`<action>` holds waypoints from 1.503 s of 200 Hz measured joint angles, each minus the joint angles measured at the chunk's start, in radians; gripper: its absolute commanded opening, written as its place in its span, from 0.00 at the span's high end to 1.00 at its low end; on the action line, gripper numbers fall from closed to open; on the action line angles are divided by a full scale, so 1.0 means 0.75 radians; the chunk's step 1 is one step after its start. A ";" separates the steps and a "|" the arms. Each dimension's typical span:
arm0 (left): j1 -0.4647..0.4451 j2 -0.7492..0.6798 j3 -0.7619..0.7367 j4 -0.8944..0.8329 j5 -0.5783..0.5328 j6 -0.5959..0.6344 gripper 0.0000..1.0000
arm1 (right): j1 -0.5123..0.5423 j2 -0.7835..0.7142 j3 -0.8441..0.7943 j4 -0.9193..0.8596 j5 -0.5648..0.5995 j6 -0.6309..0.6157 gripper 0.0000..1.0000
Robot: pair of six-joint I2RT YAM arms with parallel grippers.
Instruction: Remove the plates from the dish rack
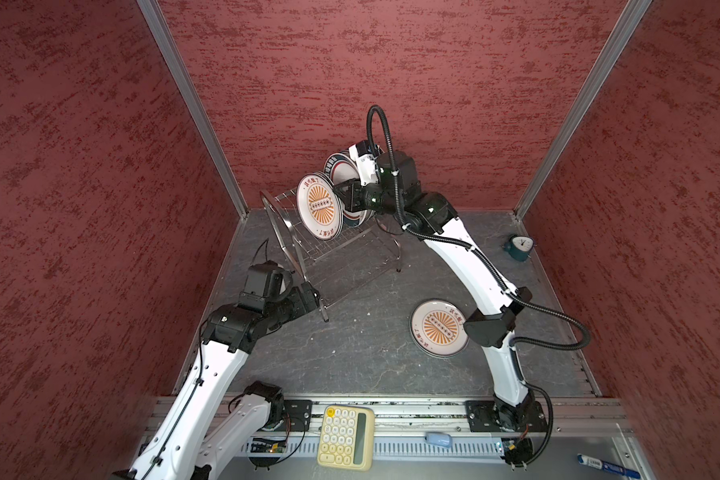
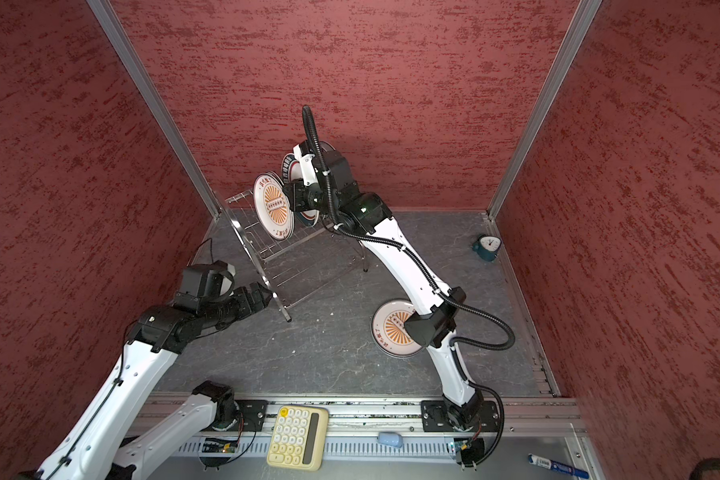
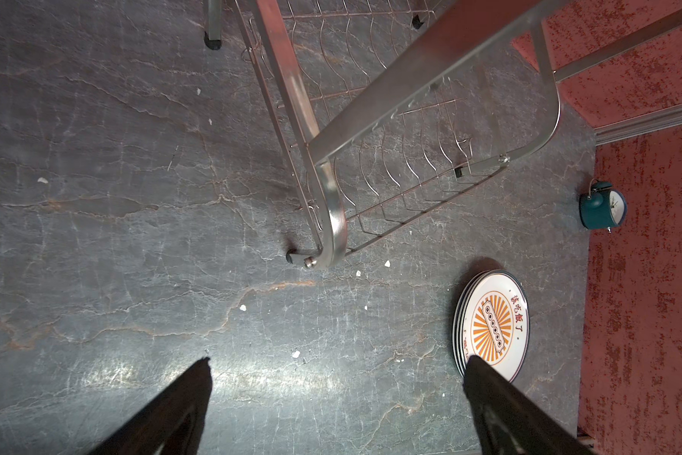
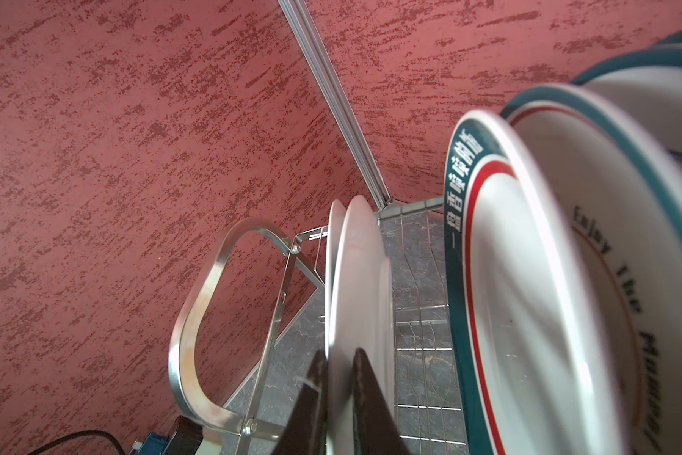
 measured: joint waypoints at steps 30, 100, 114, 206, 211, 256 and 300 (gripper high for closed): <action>0.000 0.000 -0.008 0.000 0.001 0.000 0.01 | 0.004 0.000 0.000 0.001 -0.008 -0.006 0.87; 0.000 -0.017 -0.009 0.000 0.001 0.000 0.01 | 0.007 0.000 0.000 0.008 -0.051 -0.007 0.88; 0.000 -0.016 -0.009 0.000 0.001 0.000 0.01 | 0.013 -0.001 0.001 0.012 -0.060 -0.010 0.88; 0.000 -0.015 -0.009 0.001 0.002 0.000 0.01 | 0.066 -0.005 0.001 0.001 -0.078 -0.018 0.83; 0.000 -0.015 -0.009 0.001 0.002 0.000 0.01 | 0.066 -0.005 0.001 -0.004 -0.071 -0.018 0.82; 0.000 -0.015 -0.009 0.001 0.003 0.000 0.01 | 0.071 -0.005 0.001 -0.036 -0.009 -0.034 0.80; 0.000 -0.010 -0.009 0.001 0.003 0.000 0.00 | 0.071 -0.005 0.001 -0.047 0.029 -0.045 0.81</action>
